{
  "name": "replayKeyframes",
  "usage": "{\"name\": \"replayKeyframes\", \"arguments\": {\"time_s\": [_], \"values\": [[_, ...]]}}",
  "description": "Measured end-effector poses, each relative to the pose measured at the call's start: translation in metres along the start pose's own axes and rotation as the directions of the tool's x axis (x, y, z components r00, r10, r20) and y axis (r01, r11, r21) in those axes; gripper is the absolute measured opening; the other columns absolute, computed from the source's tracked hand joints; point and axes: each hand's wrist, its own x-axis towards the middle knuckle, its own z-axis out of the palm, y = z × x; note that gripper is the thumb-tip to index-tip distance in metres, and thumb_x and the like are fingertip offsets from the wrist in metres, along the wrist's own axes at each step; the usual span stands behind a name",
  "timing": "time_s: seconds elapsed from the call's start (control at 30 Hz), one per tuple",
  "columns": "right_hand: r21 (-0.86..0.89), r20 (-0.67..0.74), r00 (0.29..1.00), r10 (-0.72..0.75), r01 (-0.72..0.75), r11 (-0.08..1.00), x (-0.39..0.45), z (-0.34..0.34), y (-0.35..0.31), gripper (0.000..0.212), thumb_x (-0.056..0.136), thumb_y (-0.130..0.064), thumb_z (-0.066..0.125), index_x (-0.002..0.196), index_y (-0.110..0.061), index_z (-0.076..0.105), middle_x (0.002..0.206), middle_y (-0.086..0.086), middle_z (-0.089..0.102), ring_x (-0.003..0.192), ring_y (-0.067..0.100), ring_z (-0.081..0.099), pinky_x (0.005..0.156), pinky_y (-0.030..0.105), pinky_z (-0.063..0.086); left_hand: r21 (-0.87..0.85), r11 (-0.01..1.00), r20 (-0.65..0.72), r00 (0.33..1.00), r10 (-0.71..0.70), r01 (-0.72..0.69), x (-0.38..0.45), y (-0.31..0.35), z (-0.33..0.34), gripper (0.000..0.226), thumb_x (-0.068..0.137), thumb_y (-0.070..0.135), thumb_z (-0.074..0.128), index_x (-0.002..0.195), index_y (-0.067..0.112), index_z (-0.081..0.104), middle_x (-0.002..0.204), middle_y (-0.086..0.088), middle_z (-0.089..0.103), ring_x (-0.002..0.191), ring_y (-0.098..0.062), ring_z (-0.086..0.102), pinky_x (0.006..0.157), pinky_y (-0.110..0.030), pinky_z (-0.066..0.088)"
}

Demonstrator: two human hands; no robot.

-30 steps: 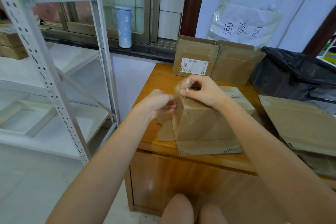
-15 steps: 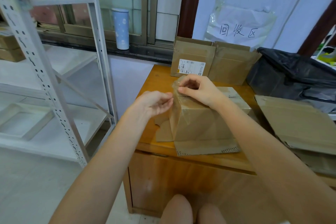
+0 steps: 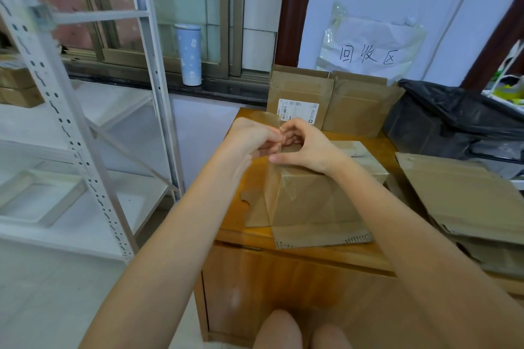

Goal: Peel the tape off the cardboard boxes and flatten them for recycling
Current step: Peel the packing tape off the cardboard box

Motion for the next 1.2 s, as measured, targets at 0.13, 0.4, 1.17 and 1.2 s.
{"name": "replayKeyframes", "arguments": {"time_s": [0.13,0.4,1.17,1.2], "values": [[-0.010,-0.019,1.000,-0.007,0.007,1.000,0.001,0.002,0.000,0.042,0.069,-0.005,0.080,0.104,-0.013,0.058,0.094,0.005,0.063,0.086,0.013,0.057,0.081,0.022,0.048,0.111,0.979,0.001,0.985,0.172,-0.171,-0.006,0.001,-0.002,0.011,0.081,0.000,0.071,0.078,0.011,0.068,0.079,-0.010,0.070,0.066,-0.013,0.068,0.061,-0.020,0.057],[-0.064,-0.019,0.994,-0.107,0.106,0.992,-0.004,0.000,-0.002,0.030,0.076,-0.006,0.075,0.079,-0.034,0.065,0.087,-0.009,0.061,0.082,0.006,0.058,0.078,0.012,0.044,0.648,0.721,-0.316,0.774,0.548,-0.246,-0.007,-0.026,-0.011,0.016,0.092,0.032,0.058,0.098,0.018,0.054,0.098,0.003,0.057,0.089,-0.012,0.056,0.074,-0.027,0.046],[0.229,-0.003,0.999,0.039,-0.038,0.973,-0.005,-0.008,-0.001,0.034,0.083,-0.018,0.062,0.117,-0.013,0.063,0.098,0.009,0.071,0.093,0.010,0.064,0.087,0.022,0.050,0.387,0.659,0.331,0.764,0.553,-0.645,0.000,-0.053,-0.011,0.035,0.088,0.011,0.065,0.117,0.029,0.059,0.106,0.012,0.049,0.105,-0.005,0.050,0.090,-0.014,0.044],[0.250,-0.007,0.999,0.053,-0.050,0.967,-0.005,-0.008,0.000,0.043,0.083,-0.019,0.060,0.126,-0.013,0.056,0.098,0.008,0.071,0.094,0.008,0.064,0.086,0.020,0.049,0.409,0.645,0.347,0.763,0.545,-0.646,0.002,-0.052,-0.009,0.028,0.088,0.013,0.065,0.112,0.027,0.062,0.106,0.011,0.047,0.106,-0.007,0.047,0.091,-0.015,0.042]]}}
